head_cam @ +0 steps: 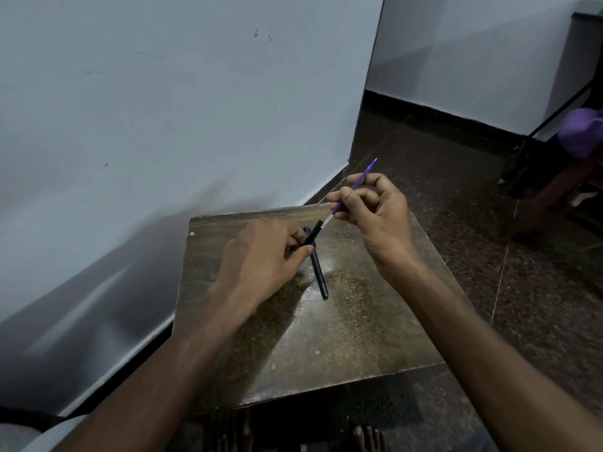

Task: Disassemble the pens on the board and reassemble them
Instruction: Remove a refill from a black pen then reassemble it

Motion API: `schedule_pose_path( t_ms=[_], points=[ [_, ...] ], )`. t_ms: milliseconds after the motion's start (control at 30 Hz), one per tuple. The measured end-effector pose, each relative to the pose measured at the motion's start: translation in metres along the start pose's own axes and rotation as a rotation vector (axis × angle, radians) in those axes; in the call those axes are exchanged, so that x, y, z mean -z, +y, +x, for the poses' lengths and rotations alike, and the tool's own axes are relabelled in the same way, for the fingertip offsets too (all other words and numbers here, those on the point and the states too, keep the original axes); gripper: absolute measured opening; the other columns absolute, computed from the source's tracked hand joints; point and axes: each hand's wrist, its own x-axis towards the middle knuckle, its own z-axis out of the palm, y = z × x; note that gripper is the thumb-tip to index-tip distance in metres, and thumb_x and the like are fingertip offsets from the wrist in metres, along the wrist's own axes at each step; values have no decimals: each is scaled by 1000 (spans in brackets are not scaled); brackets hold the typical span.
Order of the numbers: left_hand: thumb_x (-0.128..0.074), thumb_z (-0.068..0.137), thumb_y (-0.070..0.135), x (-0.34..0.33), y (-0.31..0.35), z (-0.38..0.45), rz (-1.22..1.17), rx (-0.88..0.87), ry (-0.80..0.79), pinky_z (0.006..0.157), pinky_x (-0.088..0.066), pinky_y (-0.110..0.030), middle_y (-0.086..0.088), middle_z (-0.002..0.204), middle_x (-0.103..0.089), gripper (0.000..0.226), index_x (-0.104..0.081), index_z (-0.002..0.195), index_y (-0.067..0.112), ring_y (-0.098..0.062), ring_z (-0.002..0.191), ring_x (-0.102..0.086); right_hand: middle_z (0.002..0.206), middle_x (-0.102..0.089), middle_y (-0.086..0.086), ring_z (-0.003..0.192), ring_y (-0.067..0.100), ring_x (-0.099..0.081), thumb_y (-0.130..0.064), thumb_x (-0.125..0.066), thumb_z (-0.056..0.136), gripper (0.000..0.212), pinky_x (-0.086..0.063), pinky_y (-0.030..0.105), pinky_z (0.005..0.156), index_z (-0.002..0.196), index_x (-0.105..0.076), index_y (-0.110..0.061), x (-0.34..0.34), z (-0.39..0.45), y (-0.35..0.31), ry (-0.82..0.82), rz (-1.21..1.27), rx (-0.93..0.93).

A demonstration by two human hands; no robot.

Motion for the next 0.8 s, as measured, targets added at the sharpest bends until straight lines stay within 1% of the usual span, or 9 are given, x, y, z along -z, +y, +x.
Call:
schedule_pose_path(
  t_ms=[167,267,400,533,567,667,733,767,800],
  points=[
    [-72,98,55,2,2,-1,-8,-6,-15,72,-60,-27,18,103,-81,24,-79,114,38,-2,88,-70,100,-84,15,93,22,-80,-6,-65,108,24,-64,26,78,129,-59,3,0,1,2,31,4,18],
    [-71,99,55,3,2,-1,1,-9,-25,70,-60,-26,19,104,-81,24,-79,115,38,-3,90,-73,99,-85,13,92,22,-81,-7,-65,108,24,-64,27,78,129,-59,2,1,2,2,62,30,20],
    [-71,99,54,3,3,-1,8,-23,-17,69,-58,-26,18,104,-81,23,-79,113,38,-4,91,-74,99,-85,13,94,22,-82,-6,-66,107,24,-65,27,78,128,-60,3,0,1,6,18,-40,24],
    [-71,98,55,3,1,0,-3,-14,-6,71,-62,-30,20,99,-81,22,-79,112,41,-5,90,-75,98,-86,5,98,15,-83,-15,-72,104,20,-68,36,84,122,-66,-7,-4,-1,12,-91,-249,61],
    [-71,97,56,4,-1,1,-18,3,-4,69,-61,-29,21,95,-81,20,-79,110,43,-4,88,-74,100,-86,3,99,13,-83,-20,-73,104,21,-69,39,86,122,-68,-10,-5,-1,13,-111,-293,52],
    [-75,94,56,6,-14,4,-62,112,26,56,-44,-17,28,76,-71,12,-78,98,45,10,74,-64,108,-82,-6,98,7,-79,-37,-73,103,35,-67,38,91,133,-69,-18,-10,-2,17,-121,-520,35],
    [-79,91,56,7,-27,6,-82,215,74,55,-36,-14,31,67,-60,15,-78,93,41,17,66,-52,111,-77,-12,97,1,-74,-39,-72,103,41,-65,35,93,138,-68,-19,-14,-2,19,-155,-729,97],
    [-79,90,56,8,-33,6,-83,262,95,56,-35,-14,32,64,-57,17,-78,91,40,18,64,-49,115,-76,-9,101,3,-71,-39,-73,102,43,-63,38,96,140,-68,-19,-16,-3,19,-197,-834,145],
    [-79,88,57,9,-39,7,-78,302,105,56,-35,-15,32,62,-56,18,-77,89,39,16,64,-50,122,-75,-5,112,10,-69,-42,-73,100,47,-59,42,102,142,-67,-21,-19,-4,21,-259,-943,186]
  ],
)
